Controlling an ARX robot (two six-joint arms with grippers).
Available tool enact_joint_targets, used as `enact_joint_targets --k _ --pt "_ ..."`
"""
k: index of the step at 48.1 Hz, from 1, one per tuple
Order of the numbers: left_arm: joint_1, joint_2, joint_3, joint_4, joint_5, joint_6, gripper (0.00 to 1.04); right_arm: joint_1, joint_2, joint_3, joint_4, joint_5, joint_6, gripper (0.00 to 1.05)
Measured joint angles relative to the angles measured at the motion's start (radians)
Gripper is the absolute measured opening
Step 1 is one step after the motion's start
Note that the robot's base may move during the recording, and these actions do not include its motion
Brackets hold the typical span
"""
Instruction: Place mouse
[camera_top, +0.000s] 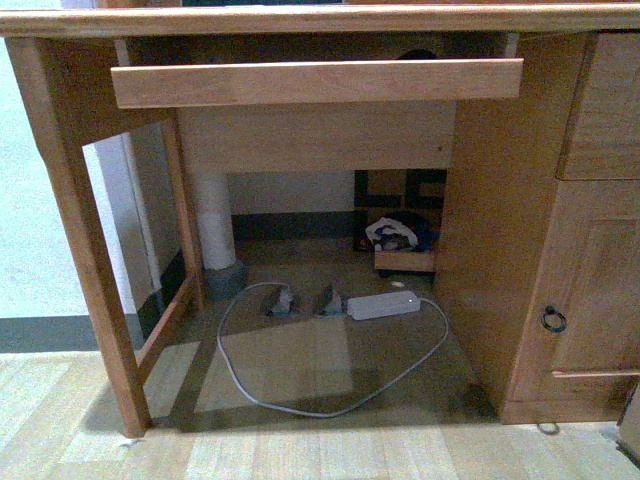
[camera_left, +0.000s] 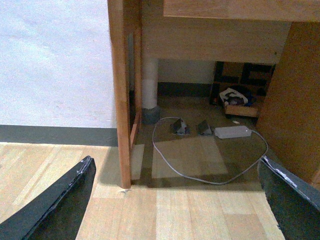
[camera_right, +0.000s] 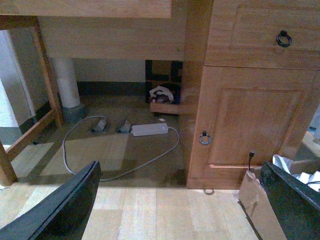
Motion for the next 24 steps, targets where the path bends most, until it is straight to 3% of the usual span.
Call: enact_joint_targets --k 24 --pt "0.000 0.000 0.000 0.000 0.000 0.000 0.98 0.000 0.000 0.000 0.000 0.000 0.000 0.98"
